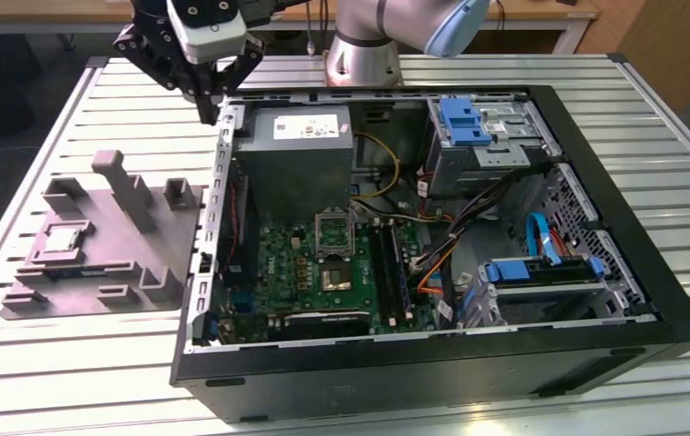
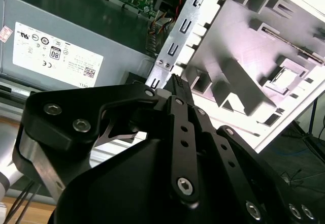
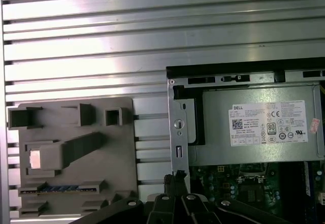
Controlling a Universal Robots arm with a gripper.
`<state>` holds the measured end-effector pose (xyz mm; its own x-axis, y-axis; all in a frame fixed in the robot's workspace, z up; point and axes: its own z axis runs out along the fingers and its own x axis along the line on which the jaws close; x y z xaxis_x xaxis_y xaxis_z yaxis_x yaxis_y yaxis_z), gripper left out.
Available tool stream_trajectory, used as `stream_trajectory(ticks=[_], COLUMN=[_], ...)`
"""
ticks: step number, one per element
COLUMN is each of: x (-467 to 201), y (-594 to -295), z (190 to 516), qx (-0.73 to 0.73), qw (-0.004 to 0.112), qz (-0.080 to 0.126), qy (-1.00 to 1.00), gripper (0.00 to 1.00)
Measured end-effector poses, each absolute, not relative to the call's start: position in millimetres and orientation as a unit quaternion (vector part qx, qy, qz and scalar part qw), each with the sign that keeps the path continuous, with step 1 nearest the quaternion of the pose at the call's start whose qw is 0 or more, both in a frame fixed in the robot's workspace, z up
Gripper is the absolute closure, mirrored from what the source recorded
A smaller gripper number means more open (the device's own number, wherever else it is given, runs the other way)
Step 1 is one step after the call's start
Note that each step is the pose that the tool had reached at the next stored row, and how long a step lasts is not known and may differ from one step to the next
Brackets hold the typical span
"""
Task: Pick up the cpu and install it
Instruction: 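Reach for the cpu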
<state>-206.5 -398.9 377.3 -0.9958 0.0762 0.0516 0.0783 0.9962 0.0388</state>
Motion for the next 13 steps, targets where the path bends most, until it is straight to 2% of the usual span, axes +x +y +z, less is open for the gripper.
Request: stream_trajectory(ticks=[13], x=[-210.4], y=[-398.9], z=[377.1], qx=[-0.039], qw=[0.025], qz=[-0.02], qy=[-0.999], gripper=[0.89])
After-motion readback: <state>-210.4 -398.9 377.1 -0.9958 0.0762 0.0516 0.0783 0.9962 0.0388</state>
